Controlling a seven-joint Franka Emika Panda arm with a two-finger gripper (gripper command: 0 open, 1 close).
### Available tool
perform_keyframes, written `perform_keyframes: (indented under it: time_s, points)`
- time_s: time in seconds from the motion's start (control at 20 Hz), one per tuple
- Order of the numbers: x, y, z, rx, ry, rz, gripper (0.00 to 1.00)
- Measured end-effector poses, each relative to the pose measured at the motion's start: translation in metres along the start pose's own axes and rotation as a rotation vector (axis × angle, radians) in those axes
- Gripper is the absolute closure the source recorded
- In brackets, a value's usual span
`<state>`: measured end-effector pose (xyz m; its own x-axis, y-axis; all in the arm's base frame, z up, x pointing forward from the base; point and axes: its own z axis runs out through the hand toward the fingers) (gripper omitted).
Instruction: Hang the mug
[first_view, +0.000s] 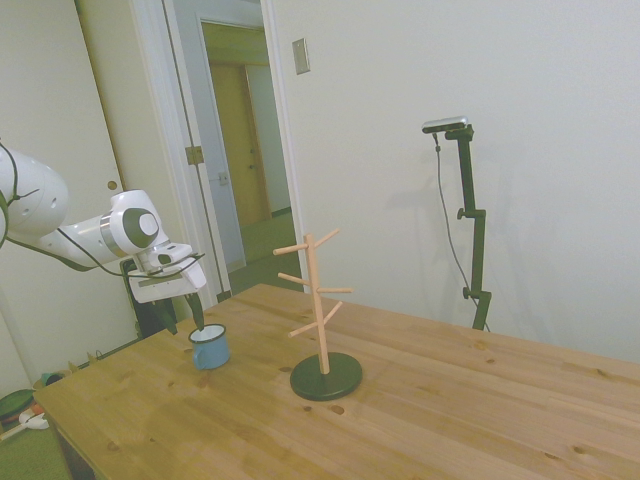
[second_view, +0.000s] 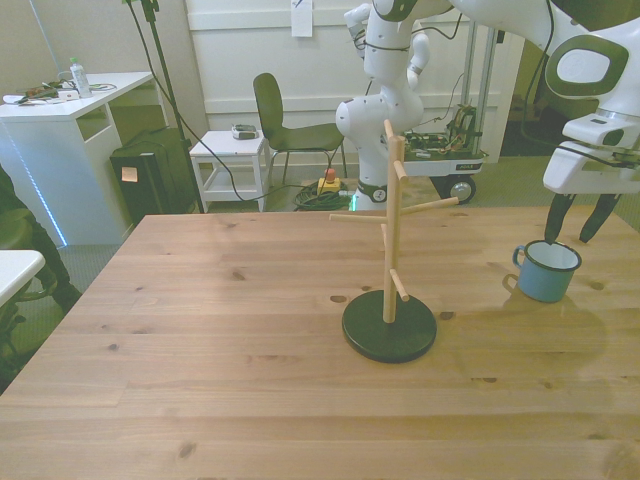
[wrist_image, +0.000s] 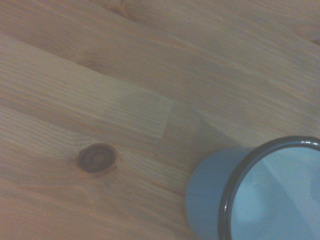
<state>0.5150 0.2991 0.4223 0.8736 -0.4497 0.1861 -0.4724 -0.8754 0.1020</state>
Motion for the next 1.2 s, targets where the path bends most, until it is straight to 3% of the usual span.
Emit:
perform_keyframes:
  time_s: [0.55, 0.6, 1.2]
  points:
    - [0.004, 0.007, 0.030, -0.042, -0.009, -0.002, 0.00]
    - [0.004, 0.008, 0.032, -0.044, -0.010, -0.003, 1.00]
    - [0.017, 0.020, 0.036, -0.032, 0.007, 0.023, 1.00]
